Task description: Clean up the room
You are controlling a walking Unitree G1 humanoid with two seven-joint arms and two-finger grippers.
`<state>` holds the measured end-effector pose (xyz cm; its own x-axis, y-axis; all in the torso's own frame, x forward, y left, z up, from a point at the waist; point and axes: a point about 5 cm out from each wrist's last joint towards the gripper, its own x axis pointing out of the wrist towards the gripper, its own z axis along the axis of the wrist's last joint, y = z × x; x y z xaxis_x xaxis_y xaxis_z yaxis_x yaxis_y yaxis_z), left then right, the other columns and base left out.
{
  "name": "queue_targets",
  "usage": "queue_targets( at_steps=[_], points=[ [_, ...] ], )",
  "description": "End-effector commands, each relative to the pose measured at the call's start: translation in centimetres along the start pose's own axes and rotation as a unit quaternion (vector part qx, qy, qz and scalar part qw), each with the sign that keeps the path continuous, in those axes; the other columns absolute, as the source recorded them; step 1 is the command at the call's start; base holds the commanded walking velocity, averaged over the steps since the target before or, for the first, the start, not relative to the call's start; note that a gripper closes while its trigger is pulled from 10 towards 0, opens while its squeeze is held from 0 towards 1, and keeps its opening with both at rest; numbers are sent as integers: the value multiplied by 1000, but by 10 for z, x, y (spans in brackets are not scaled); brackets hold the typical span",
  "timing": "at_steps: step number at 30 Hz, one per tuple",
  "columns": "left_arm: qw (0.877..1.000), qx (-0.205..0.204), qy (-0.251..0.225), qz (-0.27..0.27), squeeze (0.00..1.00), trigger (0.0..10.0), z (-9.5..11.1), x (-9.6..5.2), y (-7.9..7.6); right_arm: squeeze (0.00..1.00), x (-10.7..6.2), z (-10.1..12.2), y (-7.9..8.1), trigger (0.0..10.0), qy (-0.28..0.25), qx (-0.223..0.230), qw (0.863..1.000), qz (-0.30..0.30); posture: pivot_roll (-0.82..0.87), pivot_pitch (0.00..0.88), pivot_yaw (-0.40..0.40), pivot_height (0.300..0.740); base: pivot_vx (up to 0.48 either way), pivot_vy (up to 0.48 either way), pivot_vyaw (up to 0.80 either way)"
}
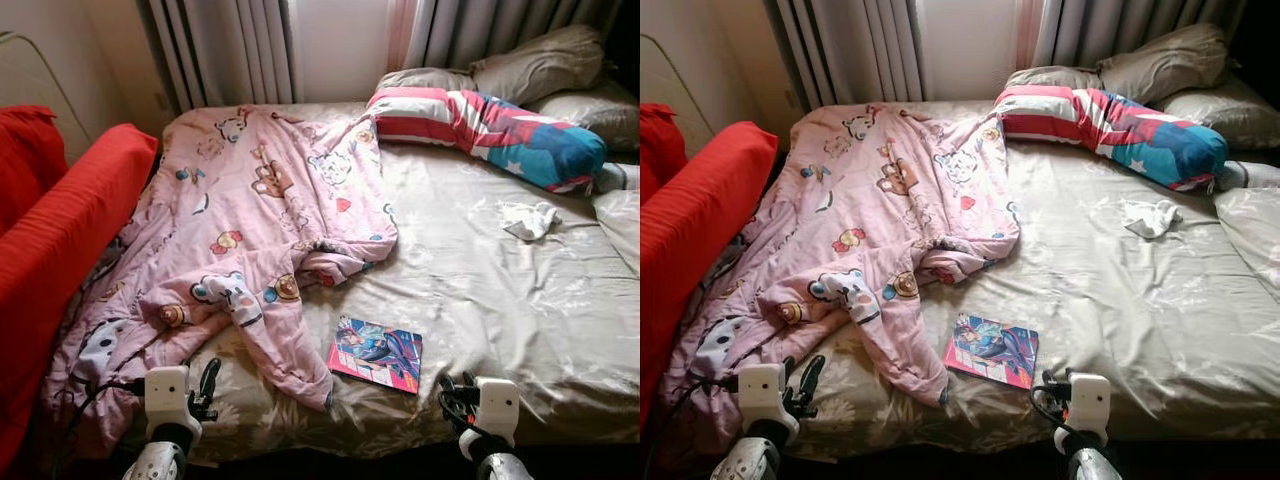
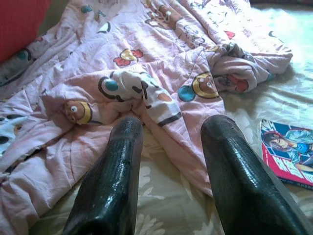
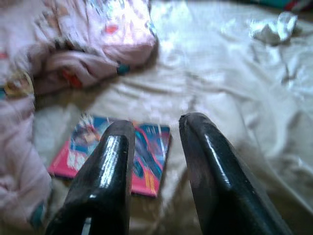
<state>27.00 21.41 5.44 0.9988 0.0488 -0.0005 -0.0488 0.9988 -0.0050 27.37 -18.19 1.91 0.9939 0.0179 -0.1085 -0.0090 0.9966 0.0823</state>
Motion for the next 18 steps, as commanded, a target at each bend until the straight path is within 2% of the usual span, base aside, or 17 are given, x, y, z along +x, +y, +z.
queue_targets(
  at_steps=[1,12,18],
  points=[
    [1000,-1,14,1,0,10000,-3,-4,-1,0,-3,-3,4,10000,4,3,1000,4,-46,175,18,740,0,0,0],
    [1000,-9,20,3,0,10000,2,-4,-3,0,-4,5,11,10000,-1,-14,1000,27,-48,158,17,740,0,0,41],
    [1000,-13,17,-4,0,10000,7,1,-5,0,-3,7,9,10000,0,1,1000,17,-45,174,18,740,0,0,0]
  ],
)
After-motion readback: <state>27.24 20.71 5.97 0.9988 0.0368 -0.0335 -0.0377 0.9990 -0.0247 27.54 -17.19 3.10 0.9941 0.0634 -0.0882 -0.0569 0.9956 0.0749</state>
